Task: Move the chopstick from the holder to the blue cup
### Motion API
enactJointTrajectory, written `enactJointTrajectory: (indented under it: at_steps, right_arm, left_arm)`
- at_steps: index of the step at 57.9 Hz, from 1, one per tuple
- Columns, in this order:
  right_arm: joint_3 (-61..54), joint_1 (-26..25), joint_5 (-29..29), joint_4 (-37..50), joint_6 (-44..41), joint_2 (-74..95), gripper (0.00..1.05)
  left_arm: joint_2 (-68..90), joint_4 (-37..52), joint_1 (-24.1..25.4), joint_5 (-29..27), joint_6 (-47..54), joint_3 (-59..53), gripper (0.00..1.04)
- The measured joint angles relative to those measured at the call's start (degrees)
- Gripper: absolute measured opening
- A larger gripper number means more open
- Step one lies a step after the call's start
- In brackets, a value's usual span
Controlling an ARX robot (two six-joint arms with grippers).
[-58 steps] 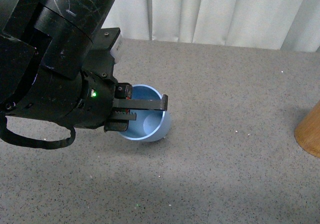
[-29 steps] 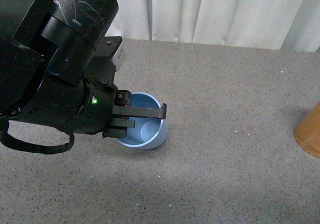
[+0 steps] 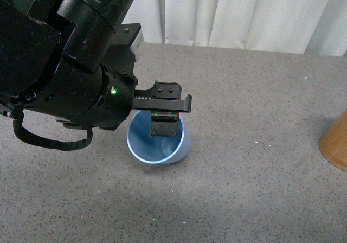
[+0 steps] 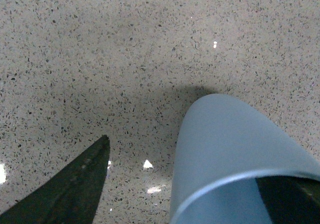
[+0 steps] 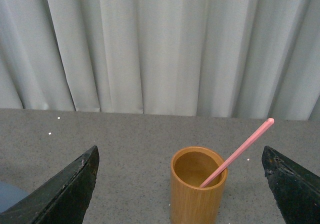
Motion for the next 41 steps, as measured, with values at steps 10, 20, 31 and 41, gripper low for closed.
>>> enactJointTrajectory:
  at_steps: [10, 20, 31, 41]
  right_arm:
    - [0.0, 0.0, 0.0, 0.0, 0.0, 0.0, 0.95]
    - [0.0, 0.0, 0.0, 0.0, 0.0, 0.0, 0.95]
    - [0.0, 0.0, 0.0, 0.0, 0.0, 0.0, 0.95]
    - [0.0, 0.0, 0.0, 0.0, 0.0, 0.0, 0.95]
  left_arm:
    - [-0.1, -0.4, 0.0, 0.0, -0.1, 0.6, 0.99]
    - [-0.7, -0.5, -0.2, 0.1, -0.4, 0.7, 0.98]
    - [-1.7, -0.5, -0.7, 0.4, -0.8, 0.6, 0.98]
    - [-2.0, -0.4, -0.7, 0.5, -1.0, 0.3, 0.98]
